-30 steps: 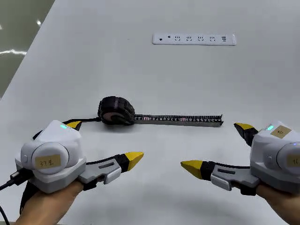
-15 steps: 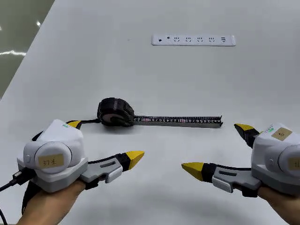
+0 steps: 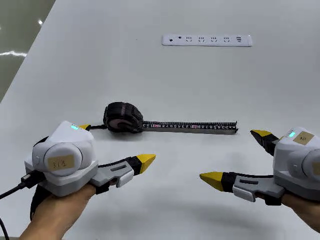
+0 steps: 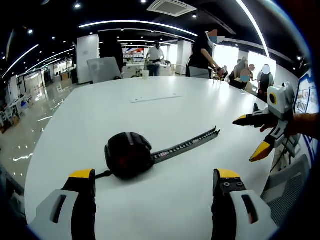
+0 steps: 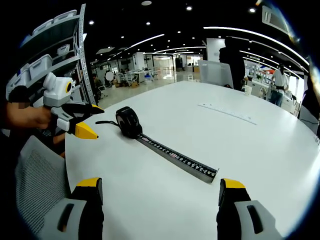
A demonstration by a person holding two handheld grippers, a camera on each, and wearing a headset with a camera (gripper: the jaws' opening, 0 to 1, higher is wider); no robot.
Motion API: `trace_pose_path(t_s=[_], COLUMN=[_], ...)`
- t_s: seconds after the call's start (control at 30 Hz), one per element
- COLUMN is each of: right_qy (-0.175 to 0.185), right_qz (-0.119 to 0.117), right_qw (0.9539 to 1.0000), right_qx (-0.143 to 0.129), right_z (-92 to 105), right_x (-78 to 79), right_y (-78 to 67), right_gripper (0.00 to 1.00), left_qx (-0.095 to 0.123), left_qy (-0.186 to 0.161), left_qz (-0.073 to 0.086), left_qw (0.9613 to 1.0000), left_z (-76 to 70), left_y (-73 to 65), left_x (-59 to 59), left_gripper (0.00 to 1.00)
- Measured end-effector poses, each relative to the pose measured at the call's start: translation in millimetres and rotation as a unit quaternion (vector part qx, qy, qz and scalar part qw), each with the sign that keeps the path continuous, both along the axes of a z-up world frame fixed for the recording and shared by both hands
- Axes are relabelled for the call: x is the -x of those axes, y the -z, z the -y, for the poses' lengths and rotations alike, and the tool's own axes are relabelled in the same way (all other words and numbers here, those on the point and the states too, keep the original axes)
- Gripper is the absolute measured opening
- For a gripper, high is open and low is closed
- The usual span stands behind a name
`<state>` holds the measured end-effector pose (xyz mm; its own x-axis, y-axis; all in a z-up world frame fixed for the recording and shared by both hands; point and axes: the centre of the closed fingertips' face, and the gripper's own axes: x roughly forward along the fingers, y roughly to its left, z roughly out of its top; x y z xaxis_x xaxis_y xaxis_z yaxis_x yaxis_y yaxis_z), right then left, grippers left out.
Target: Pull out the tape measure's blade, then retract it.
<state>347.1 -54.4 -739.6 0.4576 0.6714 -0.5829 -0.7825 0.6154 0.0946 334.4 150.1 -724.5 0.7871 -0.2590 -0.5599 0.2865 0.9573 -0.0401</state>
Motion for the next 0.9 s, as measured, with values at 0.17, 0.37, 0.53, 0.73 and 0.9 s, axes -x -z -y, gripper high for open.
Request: trace_pose_path(t_s=[0.17,0.37,0.53,0.73,0.9], right_qy=[-0.015,-0.028,-0.042,-0.055,-0.064], right_qz=[0.002,0.004,0.001,-0.006,-0.004], right_qw=[0.9999,0.9996,0.999,0.9983,0.9975], right_qx=[0.004,0.008,0.014,0.021,0.03], right_z=[1.2,3.1,4.6,9.3,12.7], right_x=[-3.5,-9.9,-10.4,-13.4,-17.6], right_y=[2.5,4.2,7.6,13.4,15.7], right_gripper=[0.93,0.89,0.85,0.81,0.77], left_qx=[0.001,0.002,0.003,0.001,0.0], left_qy=[-0.01,-0.016,-0.024,-0.031,-0.037], left_qz=[0.0,-0.003,-0.002,-0.008,-0.013], left_qw=[0.9999,0.9999,0.9997,0.9995,0.9992], left_z=[-2.8,-4.7,-6.2,-8.5,-11.7], left_y=[1.2,4.1,4.4,7.5,10.6], left_x=[-5.1,-11.4,-18.1,-26.9,-31.4], left_gripper=[0.93,0.9,0.88,0.87,0.86])
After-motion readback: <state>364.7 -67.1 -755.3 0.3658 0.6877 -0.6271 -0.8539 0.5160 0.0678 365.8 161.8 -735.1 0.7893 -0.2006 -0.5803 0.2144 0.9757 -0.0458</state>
